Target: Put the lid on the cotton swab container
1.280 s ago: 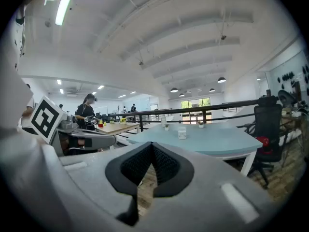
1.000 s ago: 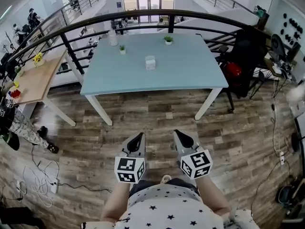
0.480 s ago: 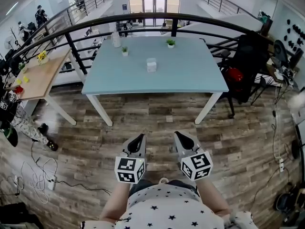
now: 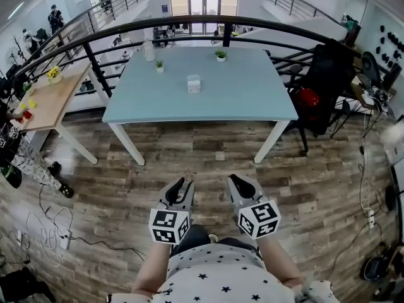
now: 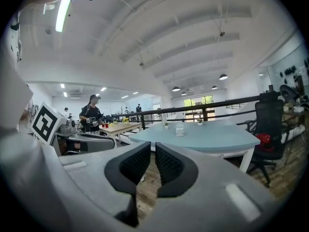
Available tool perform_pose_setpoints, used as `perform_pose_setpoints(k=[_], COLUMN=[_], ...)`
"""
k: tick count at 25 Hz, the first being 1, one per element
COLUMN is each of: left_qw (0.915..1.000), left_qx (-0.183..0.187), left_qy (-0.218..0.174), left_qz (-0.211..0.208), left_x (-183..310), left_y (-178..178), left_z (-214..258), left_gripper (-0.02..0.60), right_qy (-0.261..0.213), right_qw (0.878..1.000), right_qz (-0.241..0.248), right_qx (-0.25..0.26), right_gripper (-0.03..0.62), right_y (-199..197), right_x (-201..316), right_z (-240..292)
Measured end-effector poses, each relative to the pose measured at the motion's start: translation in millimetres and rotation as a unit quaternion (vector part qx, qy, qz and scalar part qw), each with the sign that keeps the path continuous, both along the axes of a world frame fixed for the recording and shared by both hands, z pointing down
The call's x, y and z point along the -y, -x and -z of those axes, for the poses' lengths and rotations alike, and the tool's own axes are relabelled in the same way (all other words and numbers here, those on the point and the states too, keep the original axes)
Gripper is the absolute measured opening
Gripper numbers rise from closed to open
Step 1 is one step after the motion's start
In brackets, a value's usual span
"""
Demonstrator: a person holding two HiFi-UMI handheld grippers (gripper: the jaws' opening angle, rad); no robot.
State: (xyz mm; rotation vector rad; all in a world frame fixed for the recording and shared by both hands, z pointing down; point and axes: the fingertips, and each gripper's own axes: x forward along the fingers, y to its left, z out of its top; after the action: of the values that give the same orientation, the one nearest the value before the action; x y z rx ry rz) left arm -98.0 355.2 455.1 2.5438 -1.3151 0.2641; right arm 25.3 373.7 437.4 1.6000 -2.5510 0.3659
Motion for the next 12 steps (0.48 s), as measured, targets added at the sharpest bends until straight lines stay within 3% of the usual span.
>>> perform_pose_setpoints(k=[12], left_qw=[0.9998], left_qx=[0.005], left_qy=[0.006], left_qz=[0.019], left_x=[38], left_y=[-9], left_z=[-8], left_gripper=[0.190], right_qy=[0.012], right_qw=[1.000], right_qz=[-0.001], right_qx=[-0.008], right_gripper=[0.101], right_y=[-21], right_x=[39], right_z=[-11])
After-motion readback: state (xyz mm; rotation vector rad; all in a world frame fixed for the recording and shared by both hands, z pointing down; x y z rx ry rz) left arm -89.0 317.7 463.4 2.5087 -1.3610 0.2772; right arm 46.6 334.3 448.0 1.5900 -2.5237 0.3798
